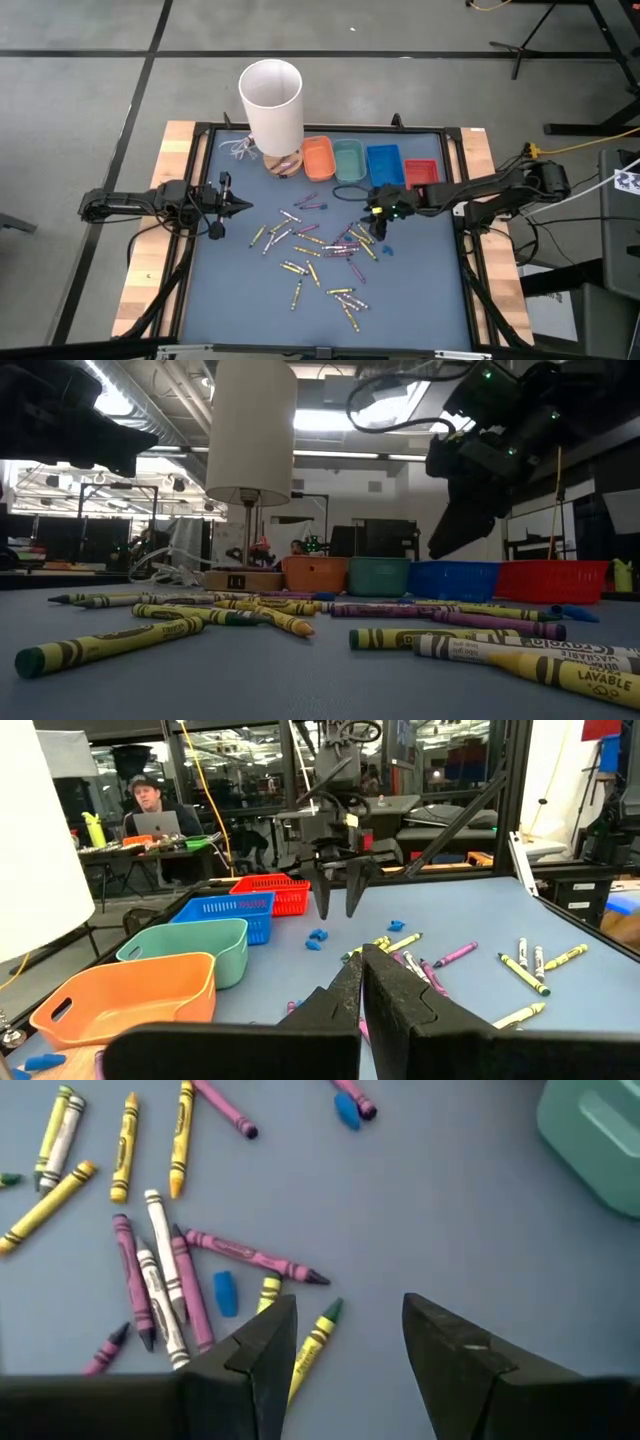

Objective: Sort crayons
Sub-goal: Put the green crayon into the orange bin

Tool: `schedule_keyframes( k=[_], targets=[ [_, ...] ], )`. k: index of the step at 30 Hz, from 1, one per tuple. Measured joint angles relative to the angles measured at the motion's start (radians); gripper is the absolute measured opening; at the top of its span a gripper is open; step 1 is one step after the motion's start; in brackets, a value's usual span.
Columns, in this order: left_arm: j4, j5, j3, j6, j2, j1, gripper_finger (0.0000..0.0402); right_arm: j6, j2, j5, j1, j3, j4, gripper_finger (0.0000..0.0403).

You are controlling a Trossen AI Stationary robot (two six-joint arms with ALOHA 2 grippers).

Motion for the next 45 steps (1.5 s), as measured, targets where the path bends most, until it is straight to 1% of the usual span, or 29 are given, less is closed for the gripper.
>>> schedule_keyframes(
  k=[2, 6, 12, 19, 23, 30, 45],
  targets=[
    [0.0, 0.0, 0.0, 0.0, 0.0, 0.0, 0.0, 0.013, 0.012, 0.0, 0.01, 0.0, -0.003, 0.0182],
    [0.0, 0.0, 0.0, 0.0, 0.0, 0.0, 0.0, 0.015, 0.046, 0.046, 0.059, 0.0, -0.005, 0.0182],
    [0.0, 0.0, 0.0, 0.0, 0.0, 0.0, 0.0, 0.016, 0.099, 0.162, 0.143, 0.0, 0.003, 0.0182],
    [0.0, 0.0, 0.0, 0.0, 0.0, 0.0, 0.0, 0.063, 0.147, 0.213, 0.187, 0.0, 0.02, 0.0182],
    [0.0, -0.001, 0.0, 0.0, 0.0, 0.0, 0.0, 0.065, 0.183, 0.22, 0.19, 0.0, 0.058, 0.0182],
    [0.0, 0.0, 0.0, 0.0, 0.0, 0.0, 0.0, 0.068, 0.234, 0.238, 0.189, 0.0, 0.072, 0.0182],
    [0.0, 0.0, 0.0, 0.0, 0.0, 0.0, 0.0, 0.068, 0.243, 0.24, 0.189, 0.0, 0.076, 0.018]
  ],
)
